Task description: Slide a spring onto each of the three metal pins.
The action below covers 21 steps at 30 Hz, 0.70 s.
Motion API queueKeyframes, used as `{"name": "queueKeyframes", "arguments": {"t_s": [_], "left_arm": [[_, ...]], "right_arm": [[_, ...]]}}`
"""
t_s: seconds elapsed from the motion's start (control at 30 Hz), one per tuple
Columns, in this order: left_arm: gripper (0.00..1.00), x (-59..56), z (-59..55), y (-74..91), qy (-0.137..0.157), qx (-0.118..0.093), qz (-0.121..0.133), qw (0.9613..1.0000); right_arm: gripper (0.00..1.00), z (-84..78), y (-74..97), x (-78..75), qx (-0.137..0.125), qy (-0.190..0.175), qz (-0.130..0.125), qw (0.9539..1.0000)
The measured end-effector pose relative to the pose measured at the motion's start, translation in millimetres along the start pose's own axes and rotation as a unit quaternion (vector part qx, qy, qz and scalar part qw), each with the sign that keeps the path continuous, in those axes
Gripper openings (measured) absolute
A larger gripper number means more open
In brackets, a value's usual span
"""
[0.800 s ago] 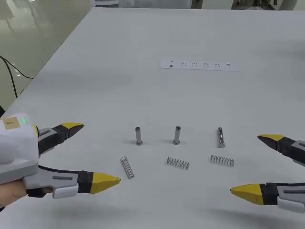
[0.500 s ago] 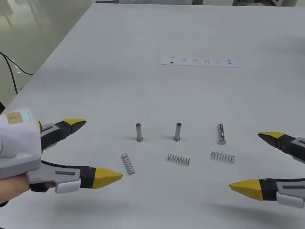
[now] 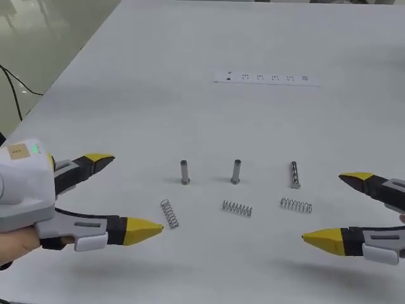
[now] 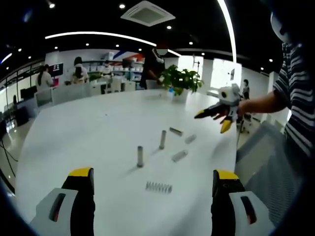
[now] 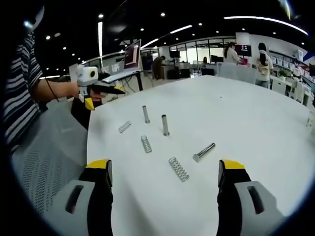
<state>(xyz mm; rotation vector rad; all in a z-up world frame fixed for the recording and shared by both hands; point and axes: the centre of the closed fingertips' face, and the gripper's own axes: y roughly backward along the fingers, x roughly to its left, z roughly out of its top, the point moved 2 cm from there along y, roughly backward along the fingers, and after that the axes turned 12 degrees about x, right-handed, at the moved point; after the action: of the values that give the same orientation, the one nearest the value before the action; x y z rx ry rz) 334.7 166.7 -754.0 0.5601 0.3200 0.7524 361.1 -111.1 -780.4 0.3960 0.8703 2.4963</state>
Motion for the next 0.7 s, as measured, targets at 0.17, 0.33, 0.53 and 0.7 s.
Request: {"name": "queueKeyframes", "arguments": {"t_s": [0.17,0.33,0.53,0.7], "left_arm": [[0.97,0.5,-0.6,0.0,0.000,0.001,0.000,1.0000],[0.97,0.5,-0.2,0.2,0.001,0.000,0.000,1.0000],[0.97,0.0,-1.1,-0.8,0.002,0.001,-0.002,1.0000],[0.97,0.8,-1.3,-1.9,0.002,0.002,-0.004,1.0000]], "right_arm": [[0.84,0.5,-4.3,-3.2,0.016,-0.011,0.006,0.9998],[0.80,6.0,-7.0,-6.5,0.019,-0.014,0.007,0.9997],[0.73,8.3,-10.0,-10.5,0.031,-0.017,0.012,0.9993],[0.69,10.4,-12.9,-14.4,0.038,-0.017,0.013,0.9990]]}}
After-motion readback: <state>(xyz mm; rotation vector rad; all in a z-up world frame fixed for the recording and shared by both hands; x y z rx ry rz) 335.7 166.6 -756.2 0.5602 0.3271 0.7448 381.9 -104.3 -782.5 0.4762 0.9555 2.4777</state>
